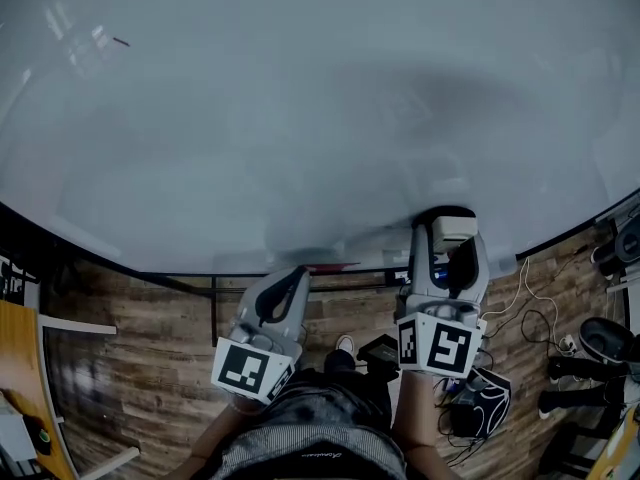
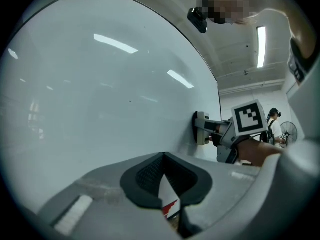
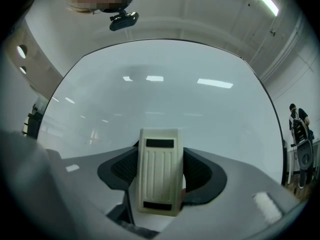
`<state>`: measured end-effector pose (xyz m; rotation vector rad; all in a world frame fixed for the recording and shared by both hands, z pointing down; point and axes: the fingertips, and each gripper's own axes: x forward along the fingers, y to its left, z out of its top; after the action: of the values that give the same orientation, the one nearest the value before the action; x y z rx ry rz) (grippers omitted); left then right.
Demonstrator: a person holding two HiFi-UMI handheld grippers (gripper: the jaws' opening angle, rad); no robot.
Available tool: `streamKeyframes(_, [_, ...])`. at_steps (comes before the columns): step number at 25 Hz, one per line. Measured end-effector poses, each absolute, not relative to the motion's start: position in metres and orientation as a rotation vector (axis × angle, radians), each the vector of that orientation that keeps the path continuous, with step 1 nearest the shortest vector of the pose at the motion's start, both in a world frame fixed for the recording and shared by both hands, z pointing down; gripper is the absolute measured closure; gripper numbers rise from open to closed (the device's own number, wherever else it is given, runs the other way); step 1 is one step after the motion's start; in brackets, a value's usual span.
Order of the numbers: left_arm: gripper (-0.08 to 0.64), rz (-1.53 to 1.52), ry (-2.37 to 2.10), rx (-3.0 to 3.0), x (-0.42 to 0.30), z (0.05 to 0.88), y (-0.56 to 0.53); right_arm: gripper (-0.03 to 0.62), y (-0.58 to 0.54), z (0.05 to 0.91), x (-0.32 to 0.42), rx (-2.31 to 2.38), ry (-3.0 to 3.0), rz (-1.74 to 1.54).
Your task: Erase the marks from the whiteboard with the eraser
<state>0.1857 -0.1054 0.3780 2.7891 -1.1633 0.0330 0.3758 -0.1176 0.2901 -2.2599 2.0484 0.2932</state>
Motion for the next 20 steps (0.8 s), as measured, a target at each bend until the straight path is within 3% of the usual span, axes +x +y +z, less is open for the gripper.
streamKeyframes(20, [0.561,0.01,-0.957,2.873,0.124,0.375,-0.116,0.331,-0.126,0.285,0.266,-2.255,2.035,0.319])
